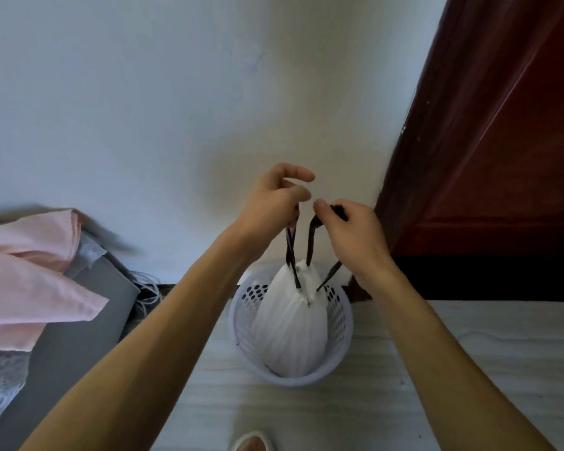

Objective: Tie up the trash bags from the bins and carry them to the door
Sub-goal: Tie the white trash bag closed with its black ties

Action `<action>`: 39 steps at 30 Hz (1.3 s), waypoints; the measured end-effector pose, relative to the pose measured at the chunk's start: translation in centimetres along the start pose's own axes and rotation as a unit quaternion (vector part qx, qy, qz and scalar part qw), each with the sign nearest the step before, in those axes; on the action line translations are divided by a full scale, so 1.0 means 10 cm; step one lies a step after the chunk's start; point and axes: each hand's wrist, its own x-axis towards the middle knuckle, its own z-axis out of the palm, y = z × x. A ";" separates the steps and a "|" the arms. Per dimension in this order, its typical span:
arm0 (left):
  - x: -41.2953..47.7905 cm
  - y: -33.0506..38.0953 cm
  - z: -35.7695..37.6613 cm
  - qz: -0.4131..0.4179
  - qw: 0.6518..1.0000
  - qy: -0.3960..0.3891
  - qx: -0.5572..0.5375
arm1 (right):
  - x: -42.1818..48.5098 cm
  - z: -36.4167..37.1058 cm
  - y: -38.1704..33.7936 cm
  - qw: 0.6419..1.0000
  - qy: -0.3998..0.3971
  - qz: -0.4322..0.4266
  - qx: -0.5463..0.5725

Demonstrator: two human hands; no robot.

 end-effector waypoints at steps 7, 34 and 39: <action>0.01 -0.25 -0.17 -0.037 0.998 0.051 0.008 | 0.09 -0.19 0.05 0.991 0.011 -0.001 0.132; -0.33 -1.44 0.17 -0.151 0.980 0.126 0.027 | -0.29 0.39 1.01 0.990 0.002 0.086 0.115; -0.32 -1.51 -0.03 -0.261 0.914 0.226 -0.212 | -0.21 0.31 1.20 0.894 0.103 0.273 0.340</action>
